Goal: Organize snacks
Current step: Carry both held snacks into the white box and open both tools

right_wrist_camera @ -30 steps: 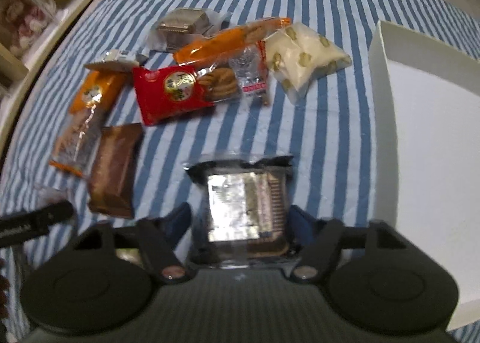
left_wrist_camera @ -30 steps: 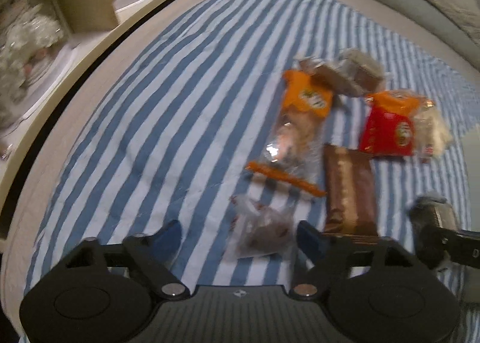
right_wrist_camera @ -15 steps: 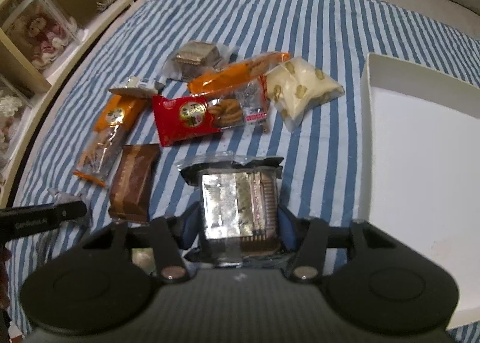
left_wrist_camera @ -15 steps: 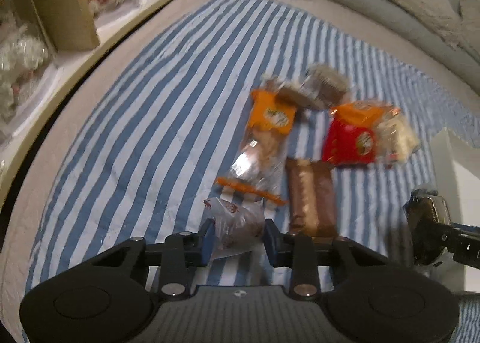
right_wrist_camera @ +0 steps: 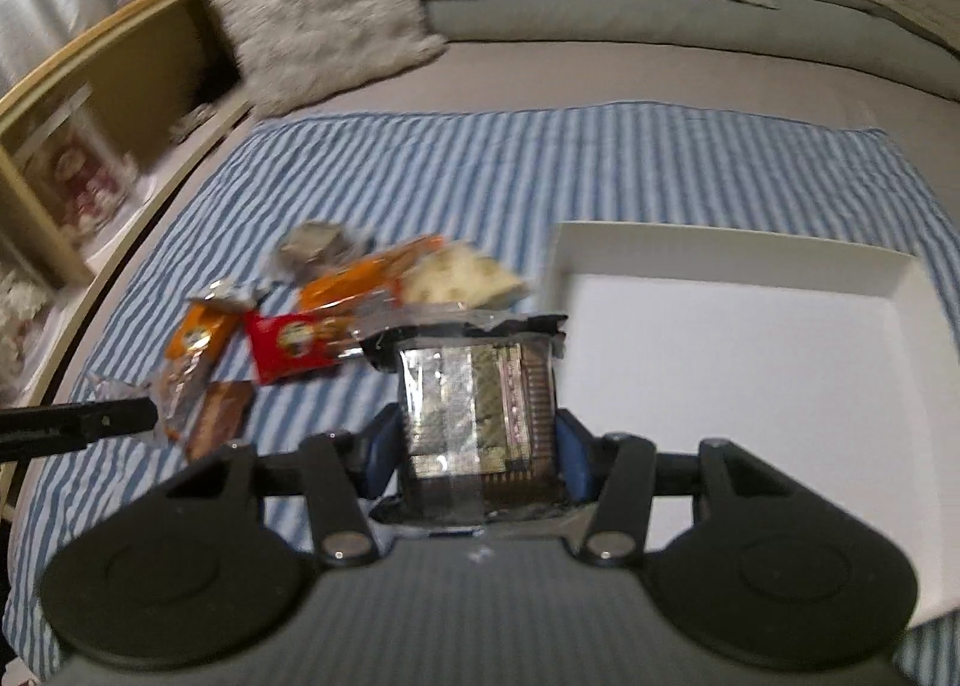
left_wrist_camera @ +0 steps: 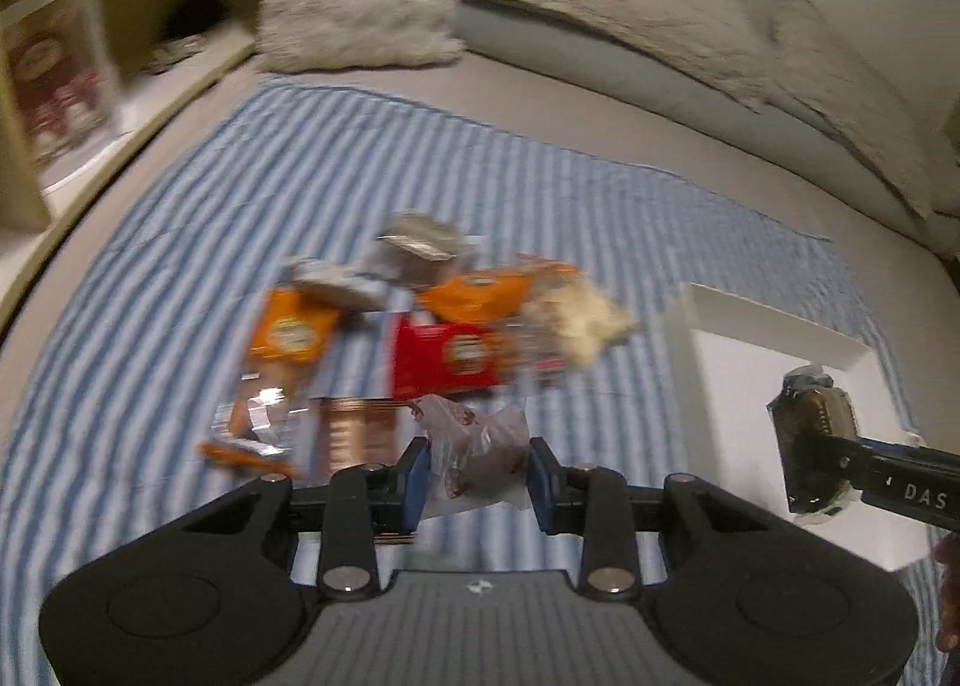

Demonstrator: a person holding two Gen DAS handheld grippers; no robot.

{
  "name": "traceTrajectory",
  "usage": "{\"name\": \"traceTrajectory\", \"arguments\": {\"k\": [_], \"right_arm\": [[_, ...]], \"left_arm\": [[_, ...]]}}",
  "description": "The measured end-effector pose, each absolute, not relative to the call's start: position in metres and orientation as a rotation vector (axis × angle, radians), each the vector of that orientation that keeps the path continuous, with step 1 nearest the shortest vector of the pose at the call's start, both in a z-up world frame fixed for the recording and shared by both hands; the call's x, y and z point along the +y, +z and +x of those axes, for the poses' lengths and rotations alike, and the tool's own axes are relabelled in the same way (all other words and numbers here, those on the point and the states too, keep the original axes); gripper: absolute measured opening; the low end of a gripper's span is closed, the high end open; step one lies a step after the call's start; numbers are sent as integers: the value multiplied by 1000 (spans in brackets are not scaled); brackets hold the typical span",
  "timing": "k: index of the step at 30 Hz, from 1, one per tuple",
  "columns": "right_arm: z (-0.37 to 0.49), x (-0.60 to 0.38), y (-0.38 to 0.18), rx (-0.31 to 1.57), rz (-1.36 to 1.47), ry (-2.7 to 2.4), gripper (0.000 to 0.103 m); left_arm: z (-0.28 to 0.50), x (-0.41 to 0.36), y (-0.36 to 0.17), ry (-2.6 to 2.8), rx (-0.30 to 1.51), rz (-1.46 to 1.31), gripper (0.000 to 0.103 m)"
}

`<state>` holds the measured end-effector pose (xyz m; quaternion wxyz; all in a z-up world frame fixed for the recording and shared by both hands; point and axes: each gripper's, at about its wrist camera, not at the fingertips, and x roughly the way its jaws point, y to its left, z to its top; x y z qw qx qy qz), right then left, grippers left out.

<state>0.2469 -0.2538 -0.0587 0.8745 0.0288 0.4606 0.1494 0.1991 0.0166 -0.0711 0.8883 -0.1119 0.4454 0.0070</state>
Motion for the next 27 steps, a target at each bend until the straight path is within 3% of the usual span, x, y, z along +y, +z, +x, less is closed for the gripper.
{"name": "traceTrajectory", "arguments": {"k": [27], "right_arm": [[235, -403, -73, 972, 157, 64, 59]], "left_arm": [[254, -172, -100, -282, 1034, -153, 36]]}}
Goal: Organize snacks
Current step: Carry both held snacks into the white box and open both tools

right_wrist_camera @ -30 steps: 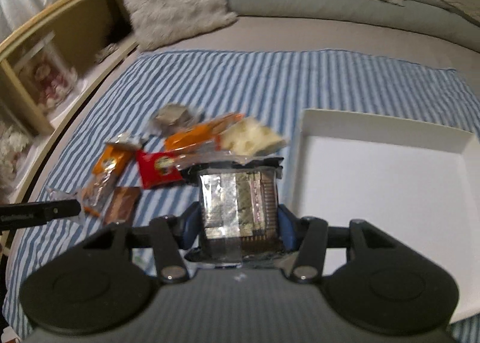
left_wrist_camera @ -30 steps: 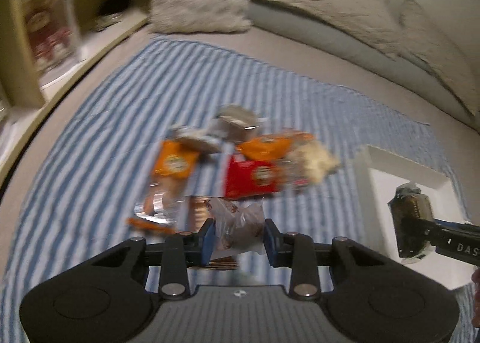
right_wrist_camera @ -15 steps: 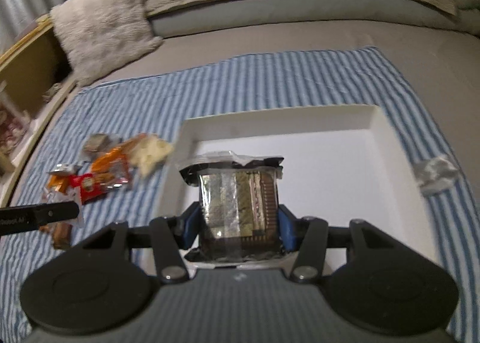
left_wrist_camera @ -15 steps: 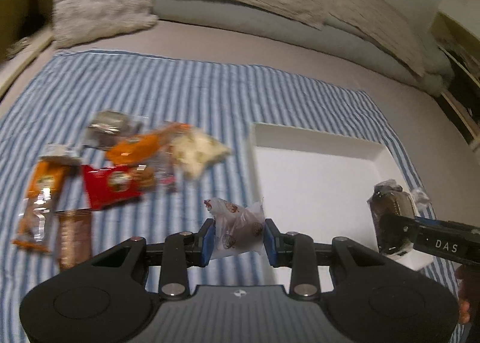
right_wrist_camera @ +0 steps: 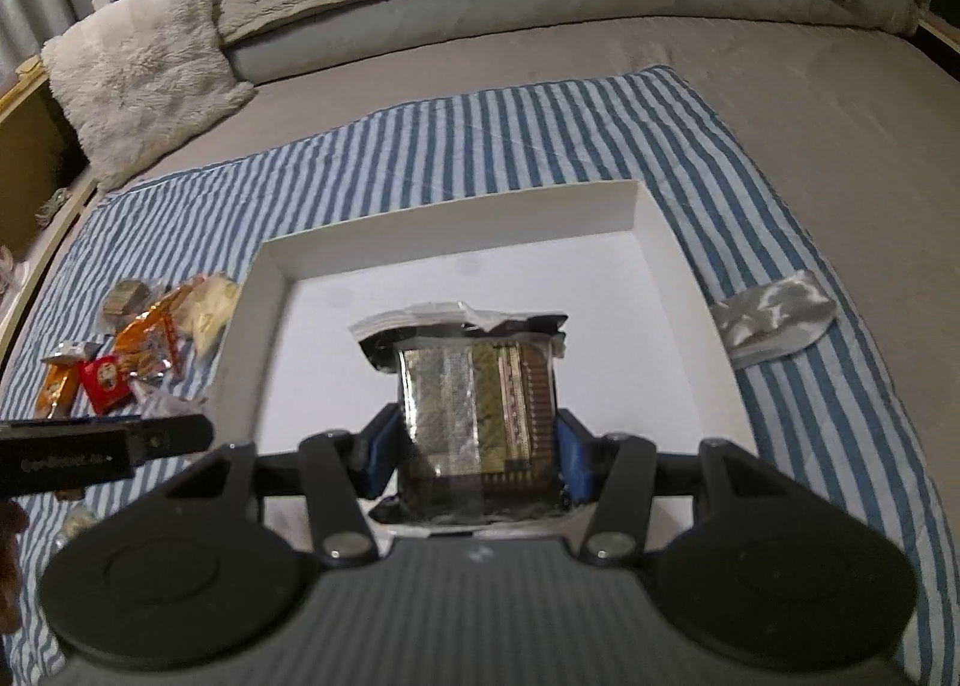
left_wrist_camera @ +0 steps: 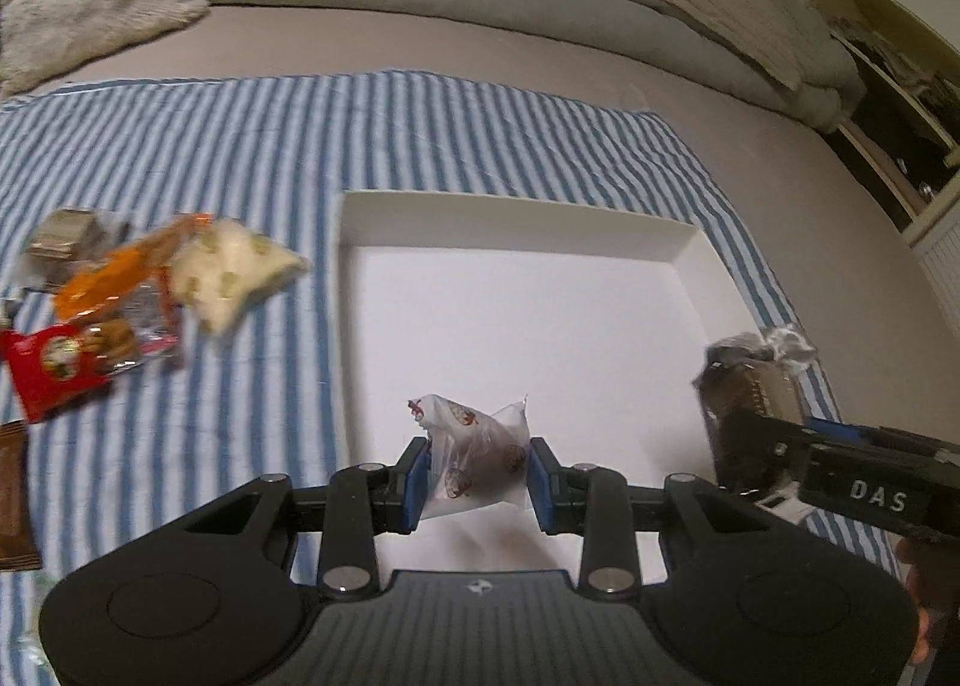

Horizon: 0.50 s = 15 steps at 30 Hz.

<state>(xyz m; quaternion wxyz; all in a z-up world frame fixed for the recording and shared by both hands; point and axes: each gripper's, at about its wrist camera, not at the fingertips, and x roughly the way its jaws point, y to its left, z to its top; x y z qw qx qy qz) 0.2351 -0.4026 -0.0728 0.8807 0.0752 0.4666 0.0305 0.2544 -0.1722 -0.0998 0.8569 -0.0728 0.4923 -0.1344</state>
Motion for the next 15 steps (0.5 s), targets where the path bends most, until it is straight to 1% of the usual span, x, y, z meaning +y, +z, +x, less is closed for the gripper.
{"name": "traceTrajectory", "arguments": {"k": [11, 13, 14, 15], "right_arm": [[250, -411, -80, 990, 161, 34, 59], [252, -411, -80, 975, 163, 31, 60], [253, -411, -79, 965, 165, 31, 60], [253, -411, -79, 951, 164, 31, 61]], "left_arm": [[270, -205, -116, -350, 1051, -153, 38], [273, -206, -117, -354, 1041, -157, 43], [274, -206, -117, -352, 1038, -161, 51], [275, -206, -118, -347, 1037, -166, 64]]}}
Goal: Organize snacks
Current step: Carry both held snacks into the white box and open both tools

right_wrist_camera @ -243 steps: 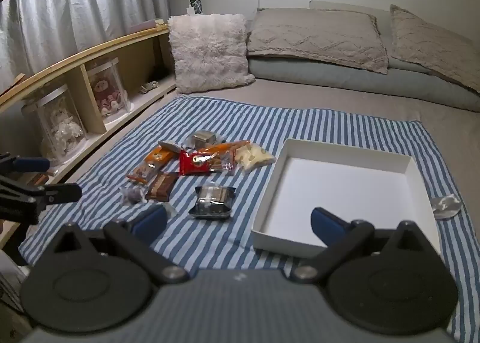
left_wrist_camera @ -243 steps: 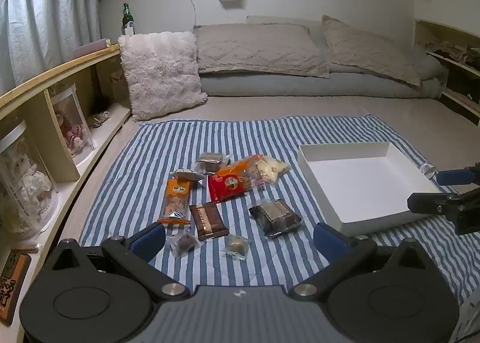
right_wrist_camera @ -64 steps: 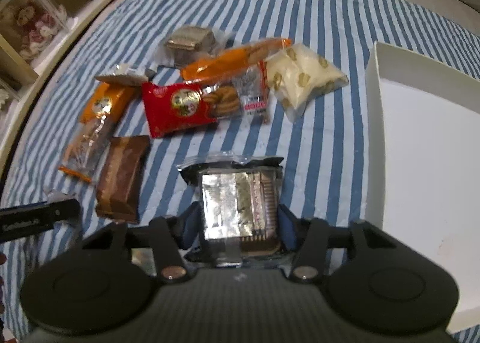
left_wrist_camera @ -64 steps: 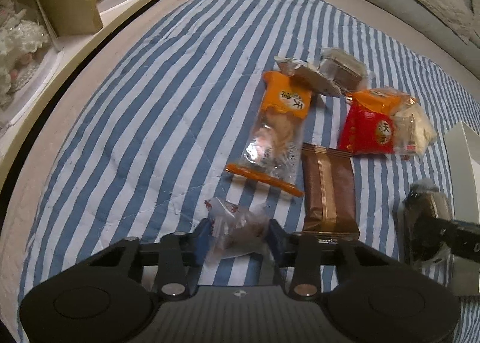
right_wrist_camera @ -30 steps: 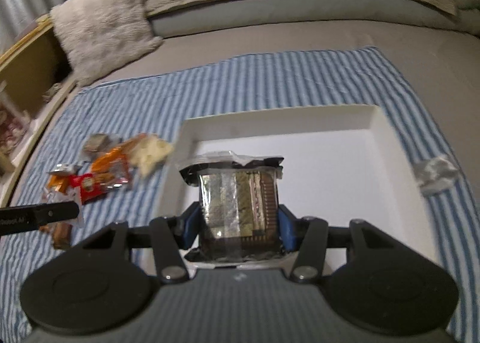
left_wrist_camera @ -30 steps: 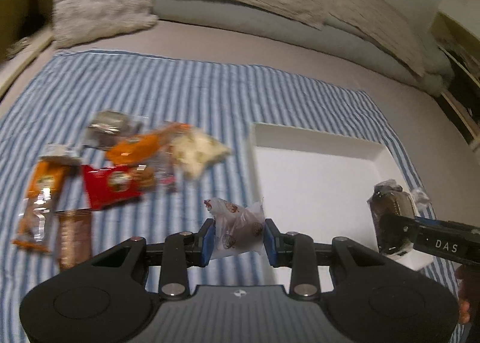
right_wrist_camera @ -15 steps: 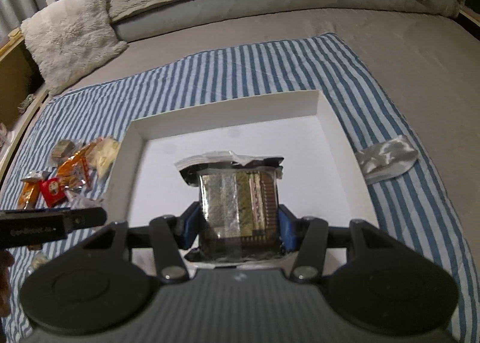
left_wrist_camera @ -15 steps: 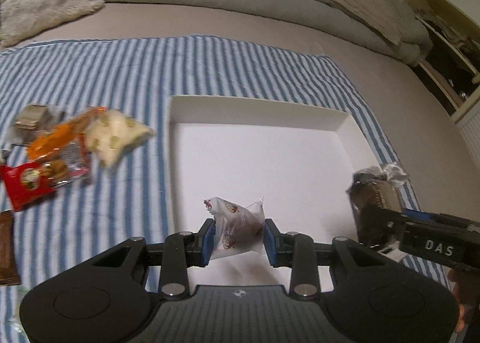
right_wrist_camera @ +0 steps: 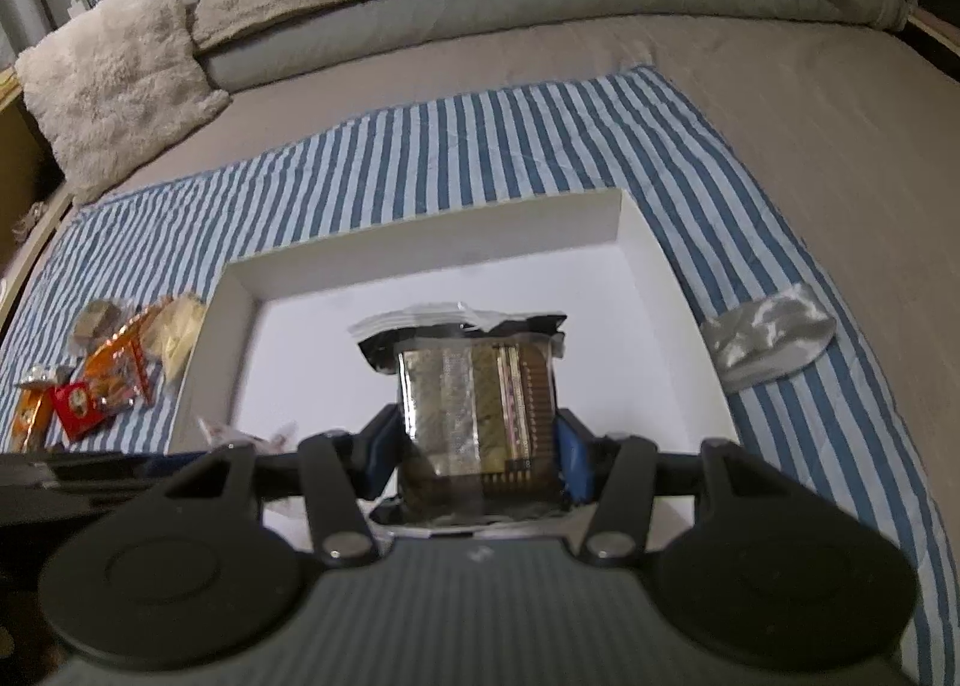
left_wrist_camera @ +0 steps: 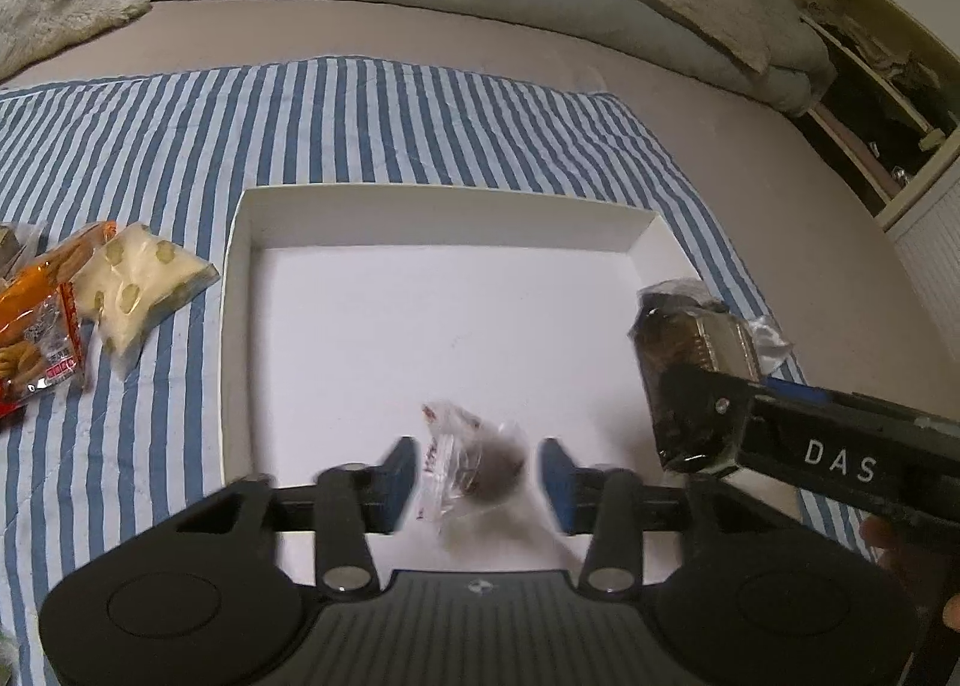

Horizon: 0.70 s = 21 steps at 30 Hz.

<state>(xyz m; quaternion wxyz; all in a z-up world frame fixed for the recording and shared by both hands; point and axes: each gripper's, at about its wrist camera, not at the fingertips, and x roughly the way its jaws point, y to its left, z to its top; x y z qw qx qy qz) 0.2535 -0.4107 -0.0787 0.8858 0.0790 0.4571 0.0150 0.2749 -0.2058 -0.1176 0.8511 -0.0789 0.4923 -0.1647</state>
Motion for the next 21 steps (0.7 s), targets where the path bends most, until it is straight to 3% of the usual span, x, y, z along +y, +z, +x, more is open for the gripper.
{"name": "traceTrajectory", "arguments": {"k": [2, 4, 14, 21], "right_arm": [[256, -412, -79, 927, 167, 21, 65], [257, -413, -78, 910, 161, 13, 76], [253, -418, -85, 998, 138, -7, 88], [241, -421, -80, 1002, 130, 1, 97]], "left_arm": [[276, -205, -119, -336, 1035, -162, 78], [277, -204, -120, -328, 1040, -145, 80], [270, -199, -123, -304, 1081, -55, 98], [262, -191, -118, -281, 1079, -46, 103]]}}
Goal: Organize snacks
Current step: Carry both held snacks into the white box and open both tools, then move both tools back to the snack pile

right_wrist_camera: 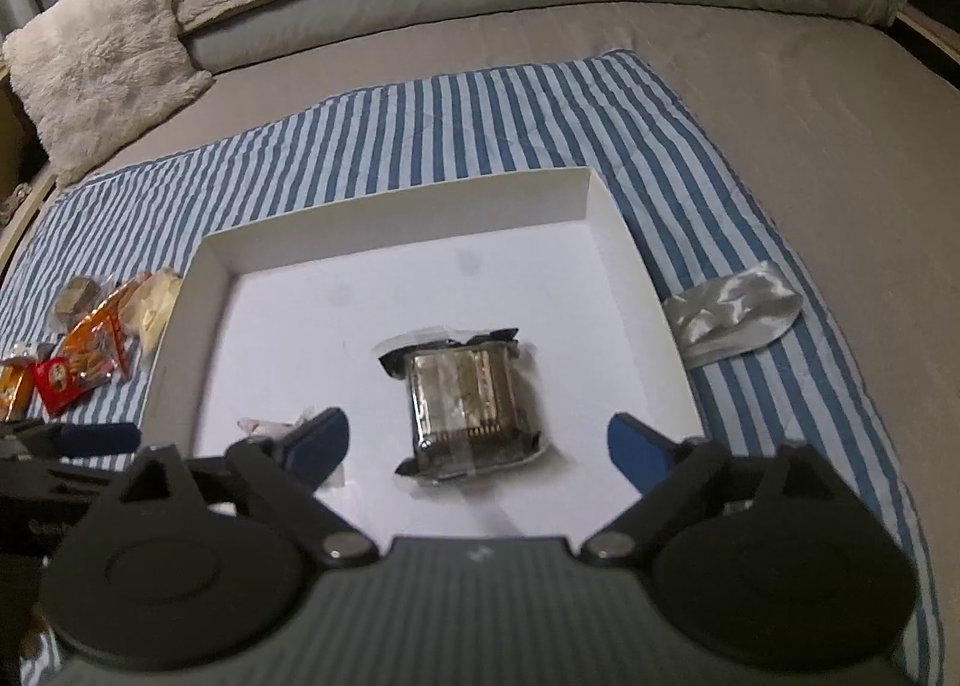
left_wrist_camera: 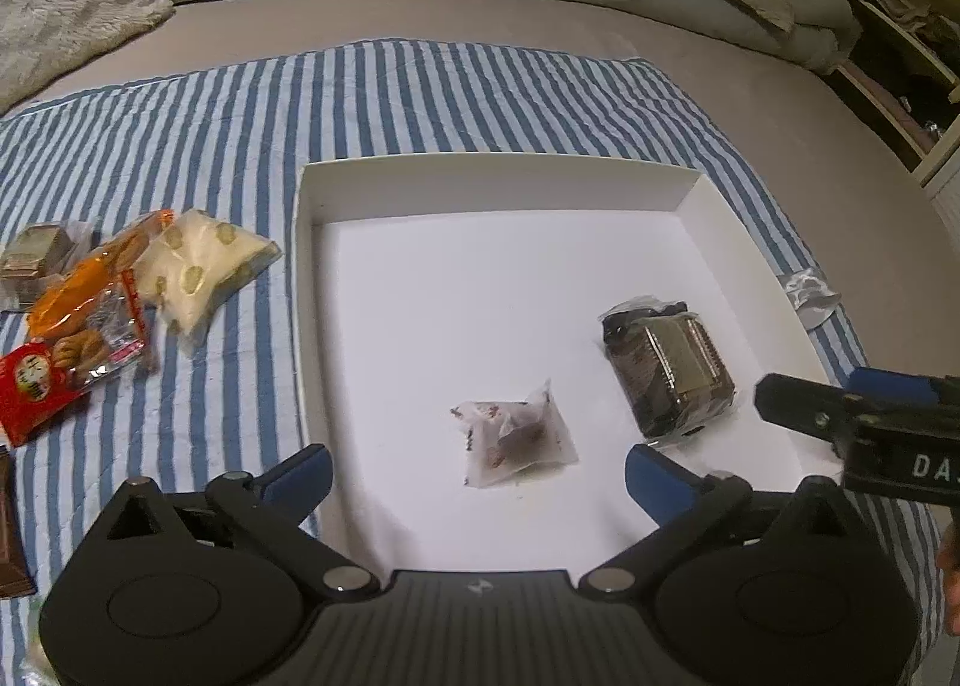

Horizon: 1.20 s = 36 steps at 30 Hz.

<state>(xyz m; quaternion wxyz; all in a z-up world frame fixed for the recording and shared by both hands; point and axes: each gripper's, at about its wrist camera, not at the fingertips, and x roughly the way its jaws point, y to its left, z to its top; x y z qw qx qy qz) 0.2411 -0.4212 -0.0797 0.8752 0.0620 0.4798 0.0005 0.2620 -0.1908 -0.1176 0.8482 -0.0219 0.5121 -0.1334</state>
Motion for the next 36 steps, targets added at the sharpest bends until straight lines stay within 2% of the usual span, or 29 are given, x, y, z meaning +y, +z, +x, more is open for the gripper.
{"name": "traceTrajectory", "arguments": {"k": [6, 36], "right_arm": [[232, -422, -76, 994, 108, -2, 102], [204, -397, -60, 924, 94, 7, 103]], "left_arm": [[253, -183, -112, -268, 1071, -22, 103], [224, -103, -80, -217, 991, -38, 103]]}}
